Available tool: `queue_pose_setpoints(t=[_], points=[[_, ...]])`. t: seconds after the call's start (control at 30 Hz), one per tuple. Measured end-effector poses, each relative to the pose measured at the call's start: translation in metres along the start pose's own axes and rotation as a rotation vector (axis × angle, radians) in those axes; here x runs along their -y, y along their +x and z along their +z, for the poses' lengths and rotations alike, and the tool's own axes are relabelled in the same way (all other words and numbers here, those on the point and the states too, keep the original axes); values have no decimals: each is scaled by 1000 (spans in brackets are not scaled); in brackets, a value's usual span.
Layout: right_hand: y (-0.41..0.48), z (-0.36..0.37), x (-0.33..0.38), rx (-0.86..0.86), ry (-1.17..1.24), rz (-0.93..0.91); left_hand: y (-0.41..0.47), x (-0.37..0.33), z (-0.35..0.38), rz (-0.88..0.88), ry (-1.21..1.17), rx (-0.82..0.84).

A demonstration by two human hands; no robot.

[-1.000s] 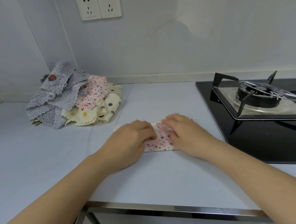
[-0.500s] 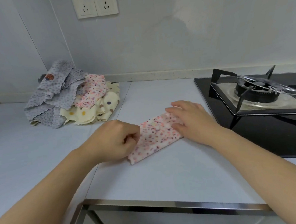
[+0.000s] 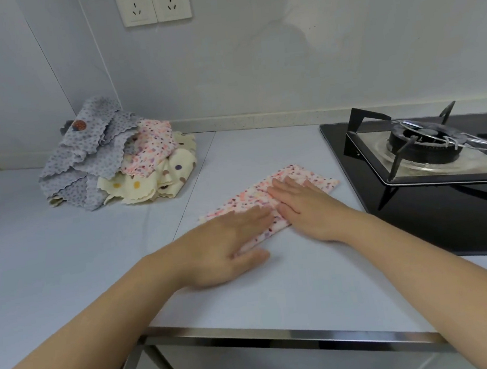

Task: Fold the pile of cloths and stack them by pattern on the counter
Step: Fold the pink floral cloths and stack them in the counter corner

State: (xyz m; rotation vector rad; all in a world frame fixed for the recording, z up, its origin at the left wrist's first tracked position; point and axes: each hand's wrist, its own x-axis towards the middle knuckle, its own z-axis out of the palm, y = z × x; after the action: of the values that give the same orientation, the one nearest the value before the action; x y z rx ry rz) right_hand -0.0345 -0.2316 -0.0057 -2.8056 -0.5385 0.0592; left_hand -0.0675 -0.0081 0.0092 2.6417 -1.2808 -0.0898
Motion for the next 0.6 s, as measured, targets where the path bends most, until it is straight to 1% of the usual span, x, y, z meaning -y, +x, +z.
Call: queue_pose_setpoints(t=[0.03,0.07,0.1,0.13,0.23,0.3,0.37,0.4,0.43,0.47,0.5,0.53,0.6], points=[[0,0,-1,36,-48,25,-2,-2,4,-13,62,90],[0,-1,-3,60,-80,52,-6,-1,5,-20,107,141],[-1,-2,-3,75,-95,71,-11,-1,3,-14,111,142],[0,-2,-4,85,-102,81,-16,-1,-1,-2,65,97],[1,-2,-4,90,-96,85,-29,1,-13,-12,-157,-150],[2,-1,-4,22,-39,66,-34,4,-15,-53,-133,-270],[1,-1,-1,-154,63,-5,-33,5,-11,-117,-26,-331],[0,-2,2,-240,100,-53,-32,7,-8,-209,25,-358],[0,-1,5,-283,127,-90,-29,9,-7,-352,54,-380],[-2,-1,8,-287,144,-115,-26,12,-7,-524,71,-388],[-3,0,10,-267,144,-128,-21,14,-9,-674,85,-358],[-4,2,12,-244,132,-132,-16,15,-12,-783,74,-302],[-4,2,11,-221,126,-128,-4,13,-23,-907,-41,-181]])
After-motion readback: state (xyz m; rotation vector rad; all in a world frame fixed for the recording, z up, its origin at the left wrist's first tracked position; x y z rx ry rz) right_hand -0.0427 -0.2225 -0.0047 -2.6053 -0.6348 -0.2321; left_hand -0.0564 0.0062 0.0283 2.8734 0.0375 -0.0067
